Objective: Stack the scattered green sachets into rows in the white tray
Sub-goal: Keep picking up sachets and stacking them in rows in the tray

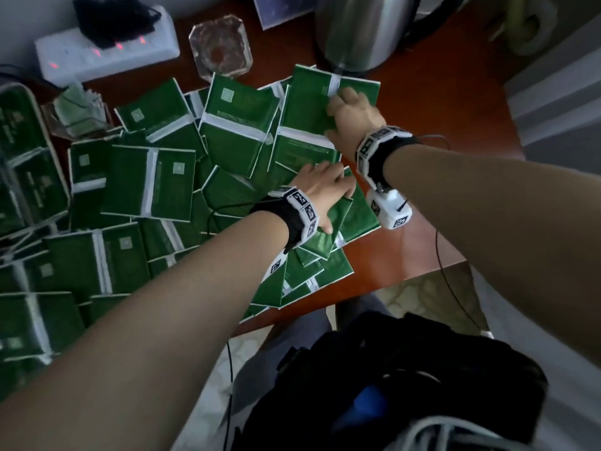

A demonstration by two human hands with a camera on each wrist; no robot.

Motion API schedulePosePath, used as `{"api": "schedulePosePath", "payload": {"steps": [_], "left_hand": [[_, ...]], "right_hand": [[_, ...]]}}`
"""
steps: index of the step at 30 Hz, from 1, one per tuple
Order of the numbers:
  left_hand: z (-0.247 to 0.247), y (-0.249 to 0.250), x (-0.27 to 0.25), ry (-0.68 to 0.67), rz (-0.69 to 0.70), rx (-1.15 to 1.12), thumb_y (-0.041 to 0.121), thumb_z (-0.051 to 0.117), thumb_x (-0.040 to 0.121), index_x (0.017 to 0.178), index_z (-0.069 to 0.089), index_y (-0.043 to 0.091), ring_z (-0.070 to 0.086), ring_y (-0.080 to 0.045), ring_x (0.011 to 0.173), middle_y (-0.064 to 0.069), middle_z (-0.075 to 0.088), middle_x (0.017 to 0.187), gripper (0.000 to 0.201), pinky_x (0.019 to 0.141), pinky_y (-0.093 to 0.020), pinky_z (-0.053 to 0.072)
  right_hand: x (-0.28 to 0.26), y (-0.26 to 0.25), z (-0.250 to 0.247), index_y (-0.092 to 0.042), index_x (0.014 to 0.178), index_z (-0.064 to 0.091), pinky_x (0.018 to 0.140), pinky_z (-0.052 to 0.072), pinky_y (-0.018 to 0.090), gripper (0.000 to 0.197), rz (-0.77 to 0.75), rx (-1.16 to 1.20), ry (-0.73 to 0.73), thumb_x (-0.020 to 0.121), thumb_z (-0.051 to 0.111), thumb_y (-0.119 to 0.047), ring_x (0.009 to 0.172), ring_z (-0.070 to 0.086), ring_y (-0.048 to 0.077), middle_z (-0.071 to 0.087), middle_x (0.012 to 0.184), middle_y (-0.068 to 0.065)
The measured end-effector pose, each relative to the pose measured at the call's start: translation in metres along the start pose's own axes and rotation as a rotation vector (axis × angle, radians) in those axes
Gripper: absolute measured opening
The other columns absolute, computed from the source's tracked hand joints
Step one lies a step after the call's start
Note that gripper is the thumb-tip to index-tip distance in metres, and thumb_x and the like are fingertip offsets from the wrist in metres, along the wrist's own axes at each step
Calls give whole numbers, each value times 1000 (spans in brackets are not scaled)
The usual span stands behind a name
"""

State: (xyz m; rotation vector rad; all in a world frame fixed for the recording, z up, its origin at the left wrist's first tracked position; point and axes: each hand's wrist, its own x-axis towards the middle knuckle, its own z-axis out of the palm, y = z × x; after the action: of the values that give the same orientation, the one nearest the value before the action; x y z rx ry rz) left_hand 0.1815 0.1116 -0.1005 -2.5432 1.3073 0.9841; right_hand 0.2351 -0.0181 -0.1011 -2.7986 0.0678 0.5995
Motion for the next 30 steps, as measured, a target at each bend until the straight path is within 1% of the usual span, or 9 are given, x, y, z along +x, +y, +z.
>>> {"api": "schedulePosePath", "payload": {"steps": [3,8,13,15,18,21,24,28,30], "left_hand": [[-2,1,5,-26,-34,4,48,89,59,116,49,23,46,-26,114,-3,45,126,74,95,-42,39],[-1,6,7,-16,-75,34,48,90,57,115,48,22,48,-27,114,-4,47,127,76,97,-43,39],[-2,8,6,-19,-111,17,48,88,60,117,51,20,49,-25,113,-4,53,123,73,96,-40,38],[-4,7,6,-42,-117,26,51,85,64,122,55,20,47,-25,116,-4,53,125,72,97,-40,37],[-11,8,4,-57,-152,-4,51,80,72,132,54,21,49,-25,118,-5,53,127,72,99,-41,40],[-25,8,-2,-30,-219,-97,44,78,79,136,52,19,58,-26,110,-6,53,129,67,86,-38,50],[-43,2,-3,-15,-279,-120,37,75,85,134,51,17,61,-30,109,-7,57,130,58,81,-37,50],[-67,-5,1,37,-380,-237,27,75,86,131,53,21,63,-32,106,-11,63,123,50,77,-34,49],[-77,-6,6,94,-422,-322,24,75,85,127,55,21,61,-32,107,-12,64,121,46,79,-33,47]], "right_hand": [[7,0,5,-6,138,42,104,38,45,54,-53,-23,40,92,65,-24,128,39,33,40,141,12],[12,1,6,-9,135,43,103,38,46,56,-85,-106,63,87,69,-23,128,38,35,39,140,14],[13,2,-1,-8,138,37,100,38,47,70,-69,-65,128,77,72,-13,125,41,35,44,137,16],[12,3,-8,-8,140,34,100,38,45,75,-80,-50,108,76,72,-10,125,43,34,46,136,15],[10,9,-19,-6,136,43,95,43,42,58,-115,-44,2,83,66,-3,119,50,36,51,129,17],[4,21,-33,-5,122,57,88,47,37,36,-140,-52,-37,87,59,1,115,55,36,54,124,19],[-6,38,-49,-5,120,58,82,46,37,34,-131,-79,-52,87,56,2,109,57,37,56,120,19],[-20,69,-68,-10,123,56,69,49,37,39,-86,-176,-99,86,53,1,84,56,33,60,109,19],[-27,87,-76,-13,126,53,66,47,38,41,-60,-224,-111,87,53,-1,83,55,34,59,108,19]]}}
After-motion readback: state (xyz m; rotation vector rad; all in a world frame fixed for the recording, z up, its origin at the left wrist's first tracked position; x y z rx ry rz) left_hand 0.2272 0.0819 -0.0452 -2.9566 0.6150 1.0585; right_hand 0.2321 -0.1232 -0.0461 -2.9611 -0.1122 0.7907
